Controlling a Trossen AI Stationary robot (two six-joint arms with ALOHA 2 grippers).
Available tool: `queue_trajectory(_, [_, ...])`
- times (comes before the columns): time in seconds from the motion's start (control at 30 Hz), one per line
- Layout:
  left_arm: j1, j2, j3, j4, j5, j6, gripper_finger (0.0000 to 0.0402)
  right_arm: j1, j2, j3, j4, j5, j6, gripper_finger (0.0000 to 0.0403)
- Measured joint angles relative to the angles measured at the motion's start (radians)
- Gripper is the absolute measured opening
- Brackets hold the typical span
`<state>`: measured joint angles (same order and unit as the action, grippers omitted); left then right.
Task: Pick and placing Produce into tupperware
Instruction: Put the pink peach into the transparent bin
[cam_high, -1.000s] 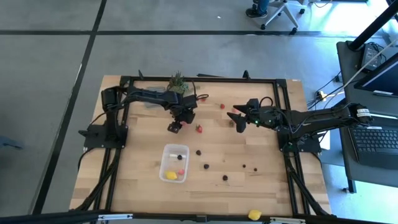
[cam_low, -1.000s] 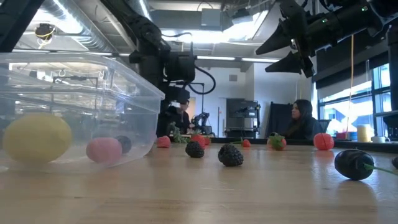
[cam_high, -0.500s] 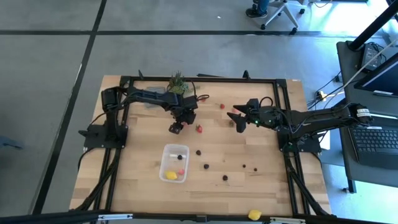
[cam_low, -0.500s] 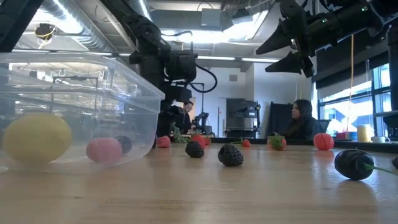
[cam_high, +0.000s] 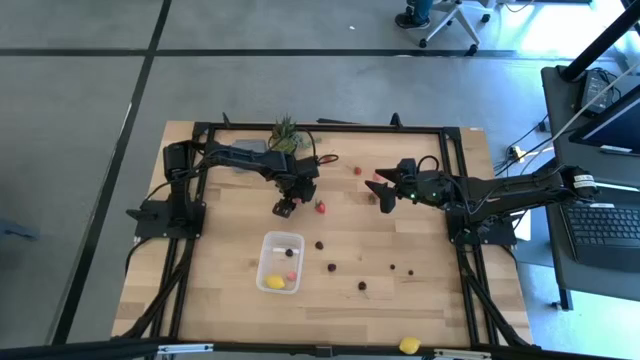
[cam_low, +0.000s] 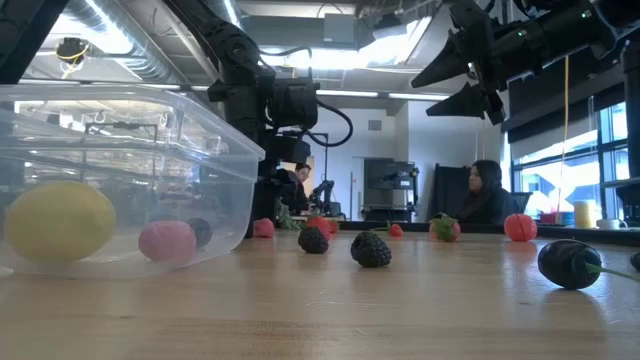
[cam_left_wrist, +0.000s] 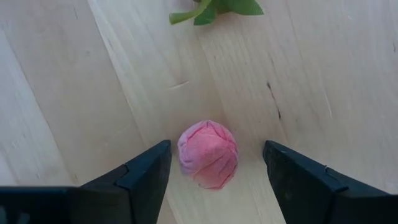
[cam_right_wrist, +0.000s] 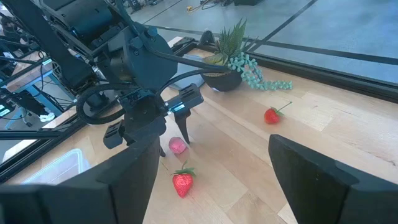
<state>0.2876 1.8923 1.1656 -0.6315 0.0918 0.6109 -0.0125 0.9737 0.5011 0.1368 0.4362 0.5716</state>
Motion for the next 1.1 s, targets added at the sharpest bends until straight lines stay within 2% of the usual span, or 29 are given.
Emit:
queue_trajectory(0.57, [-0.002, 0.0, 0.0, -0.014, 0.003, -0.007, 0.0128, 0.0, 0.0, 0.0, 0.0, 0.0, 0.0, 0.0303])
queue_trajectory(0.73, [0.007, -0.014, 0.026, -0.108, -0.009, -0.008, 0.0098, 0.0, 0.0, 0.0, 0.0, 0.0, -0.002, 0.0303])
queue_trajectory(0.87, [0.014, -0.051, 0.085, -0.177, -0.015, -0.056, 0.009, 0.0, 0.0, 0.0, -0.006, 0.0, -0.005, 0.0303])
queue_trajectory(1.1, [-0.021, -0.166, 0.198, -0.359, -0.014, -0.173, 0.0099, 0.0, -0.001, 0.0, -0.046, -0.002, -0.002, 0.0303])
